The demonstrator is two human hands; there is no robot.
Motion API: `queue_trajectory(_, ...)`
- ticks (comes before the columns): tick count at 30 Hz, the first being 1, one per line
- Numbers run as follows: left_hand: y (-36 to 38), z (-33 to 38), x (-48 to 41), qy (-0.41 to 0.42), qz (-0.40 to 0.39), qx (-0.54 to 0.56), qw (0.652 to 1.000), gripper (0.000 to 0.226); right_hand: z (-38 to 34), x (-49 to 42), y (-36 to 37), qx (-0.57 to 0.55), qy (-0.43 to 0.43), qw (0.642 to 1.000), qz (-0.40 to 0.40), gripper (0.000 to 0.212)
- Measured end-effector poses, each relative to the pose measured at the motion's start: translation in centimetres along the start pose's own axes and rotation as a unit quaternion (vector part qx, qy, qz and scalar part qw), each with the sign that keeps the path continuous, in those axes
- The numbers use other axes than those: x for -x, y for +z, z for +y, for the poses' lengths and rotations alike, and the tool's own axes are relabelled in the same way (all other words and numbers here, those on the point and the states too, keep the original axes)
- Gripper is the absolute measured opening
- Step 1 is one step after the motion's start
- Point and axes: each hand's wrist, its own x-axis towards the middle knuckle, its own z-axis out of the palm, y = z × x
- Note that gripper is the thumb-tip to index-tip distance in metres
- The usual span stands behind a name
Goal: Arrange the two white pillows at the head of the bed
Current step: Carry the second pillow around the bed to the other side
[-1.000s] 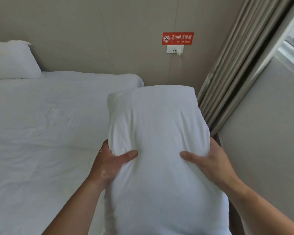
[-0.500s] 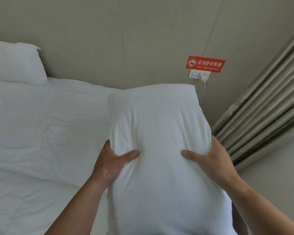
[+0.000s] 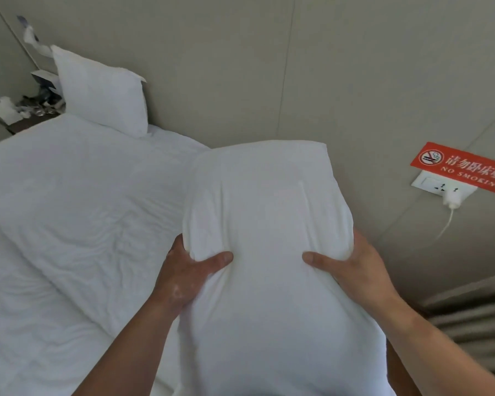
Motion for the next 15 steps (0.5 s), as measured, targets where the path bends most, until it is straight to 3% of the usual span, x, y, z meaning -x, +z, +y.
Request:
queue_trajectory(7, 2.6, 3.7, -5.3, -0.029, 0.108, 0.018, 0.994, 0.110, -3.5, -13.8, 0.2, 0.027, -0.055, 0.993, -0.098, 0.093)
queue_trajectory(15, 1.4, 3.9, -11.6, -0.066, 0.190, 0.065, 0.977, 0.101, -8.2, -24.7, 6.1, 0.046, -0.109, 0.975, -0.190, 0.101)
